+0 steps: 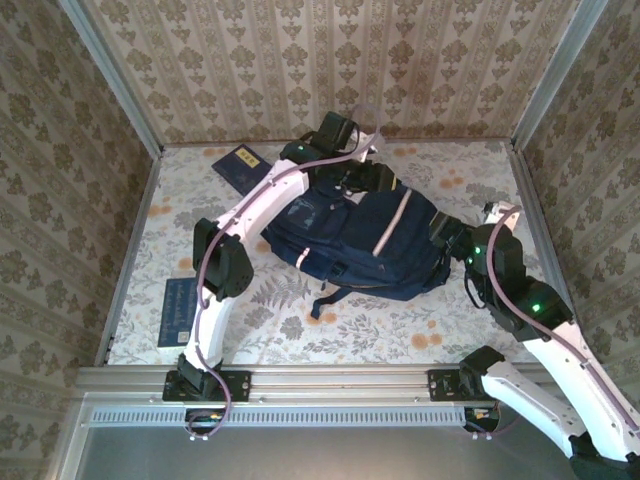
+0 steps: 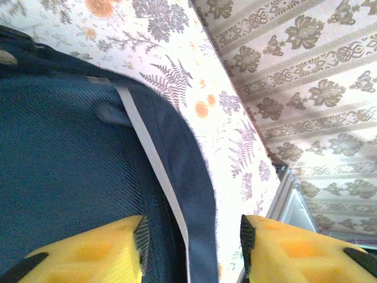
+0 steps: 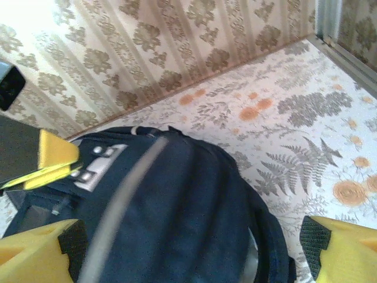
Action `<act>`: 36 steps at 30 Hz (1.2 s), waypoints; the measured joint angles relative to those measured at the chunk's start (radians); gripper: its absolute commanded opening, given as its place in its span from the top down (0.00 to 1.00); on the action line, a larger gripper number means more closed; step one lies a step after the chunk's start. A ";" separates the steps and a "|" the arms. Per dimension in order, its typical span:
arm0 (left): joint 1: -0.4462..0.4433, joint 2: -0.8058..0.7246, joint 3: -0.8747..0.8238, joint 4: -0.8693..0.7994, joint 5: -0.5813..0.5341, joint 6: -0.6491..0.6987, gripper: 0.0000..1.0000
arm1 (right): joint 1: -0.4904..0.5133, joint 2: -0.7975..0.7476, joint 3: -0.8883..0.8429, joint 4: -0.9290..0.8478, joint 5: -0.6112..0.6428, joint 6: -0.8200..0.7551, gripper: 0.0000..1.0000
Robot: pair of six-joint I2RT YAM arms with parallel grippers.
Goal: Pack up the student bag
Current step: Close the student bag at the center of the table, then move the book to the top-left of the table.
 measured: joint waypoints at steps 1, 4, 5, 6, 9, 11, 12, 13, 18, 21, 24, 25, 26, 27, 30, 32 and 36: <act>0.007 -0.013 -0.007 -0.005 -0.013 0.007 0.43 | 0.000 0.008 0.018 0.000 -0.008 -0.013 0.07; 0.056 -0.102 -0.056 -0.024 -0.080 0.023 0.32 | 0.000 0.056 0.092 0.000 -0.039 -0.048 0.08; 0.085 -0.145 -0.077 -0.028 -0.111 0.028 0.23 | 0.000 0.077 0.117 0.000 -0.055 -0.058 0.08; 0.123 -0.193 -0.095 -0.034 -0.154 0.031 0.17 | 0.000 0.096 0.133 0.002 -0.066 -0.064 0.08; 0.256 -0.304 -0.102 -0.044 -0.278 0.050 0.15 | 0.000 0.145 0.145 0.012 -0.110 -0.068 0.09; 0.348 -0.340 -0.096 -0.044 -0.332 0.057 0.14 | 0.000 0.180 0.143 0.013 -0.140 -0.068 0.10; 0.401 -0.340 -0.080 -0.045 -0.355 0.063 0.14 | 0.000 0.197 0.140 0.021 -0.156 -0.068 0.10; 0.435 -0.326 -0.063 -0.047 -0.373 0.069 0.15 | 0.000 0.212 0.137 0.027 -0.169 -0.068 0.10; 0.531 -0.114 0.029 -0.068 -0.435 0.109 0.17 | 0.000 0.277 0.127 0.069 -0.238 -0.081 0.10; 0.545 0.050 0.055 -0.091 -0.452 0.135 0.22 | 0.000 0.315 0.127 0.101 -0.280 -0.095 0.11; 0.555 0.216 0.121 -0.125 -0.458 0.159 0.22 | 0.000 0.354 0.127 0.126 -0.315 -0.106 0.11; 0.558 0.257 0.143 -0.137 -0.462 0.166 0.22 | 0.000 0.368 0.127 0.132 -0.325 -0.109 0.11; 0.561 0.299 0.171 -0.150 -0.467 0.172 0.22 | 0.000 0.381 0.127 0.135 -0.334 -0.113 0.11; 0.564 0.346 0.214 -0.172 -0.478 0.181 0.22 | 0.000 0.395 0.127 0.136 -0.343 -0.114 0.11; 0.572 0.439 0.336 -0.208 -0.506 0.202 0.22 | 0.000 0.420 0.124 0.146 -0.362 -0.116 0.12; 0.577 0.457 0.364 -0.216 -0.519 0.208 0.22 | 0.000 0.420 0.116 0.153 -0.369 -0.116 0.12; 0.588 0.460 0.387 -0.231 -0.528 0.208 0.23 | 0.000 0.410 0.099 0.161 -0.372 -0.116 0.12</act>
